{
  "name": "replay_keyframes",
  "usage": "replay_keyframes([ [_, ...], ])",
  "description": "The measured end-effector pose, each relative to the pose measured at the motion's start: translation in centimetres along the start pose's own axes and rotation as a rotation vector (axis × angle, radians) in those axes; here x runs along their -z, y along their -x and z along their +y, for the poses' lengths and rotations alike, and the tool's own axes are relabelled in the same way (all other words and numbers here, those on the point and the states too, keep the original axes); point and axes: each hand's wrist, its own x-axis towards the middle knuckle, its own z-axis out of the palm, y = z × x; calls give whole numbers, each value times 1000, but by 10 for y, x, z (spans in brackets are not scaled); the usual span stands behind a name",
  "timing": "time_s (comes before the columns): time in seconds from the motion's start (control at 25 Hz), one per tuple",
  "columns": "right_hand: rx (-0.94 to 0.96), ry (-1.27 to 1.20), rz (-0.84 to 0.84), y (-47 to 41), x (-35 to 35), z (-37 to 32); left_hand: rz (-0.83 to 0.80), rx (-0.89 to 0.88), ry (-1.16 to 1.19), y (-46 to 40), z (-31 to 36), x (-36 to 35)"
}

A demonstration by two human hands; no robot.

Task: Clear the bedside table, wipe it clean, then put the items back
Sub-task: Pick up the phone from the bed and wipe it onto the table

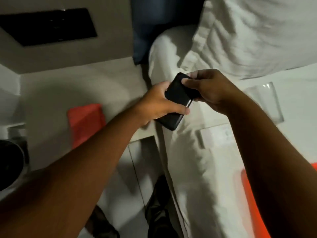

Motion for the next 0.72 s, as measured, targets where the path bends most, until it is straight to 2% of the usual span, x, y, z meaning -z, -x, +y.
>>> replay_keyframes([
  [0.08,22,9,-143,-16,-71,-22,-86,36,587,33,-32,50],
  [0.12,18,44,-187,-26,-110,-29,-93,27,802,49,-53,75],
  [0.2,11,104,-185,-42,-187,-31,29,31,1042,83,-100,123],
  [0.32,149,177,-5,-57,-269,1,263,88,1123,129,-162,181],
  [0.36,223,281,-18,-56,-293,17,331,103,1112,143,-179,198],
  [0.48,335,856,-241,-42,-355,65,456,122,1109,173,-214,232],
  [0.56,406,1139,-201,-32,-377,86,477,155,1128,176,-224,240],
  [0.64,479,1164,-128,-29,-385,102,485,186,1138,170,-237,243],
  [0.72,520,1099,-192,-22,-375,115,494,216,1131,160,-246,240],
])
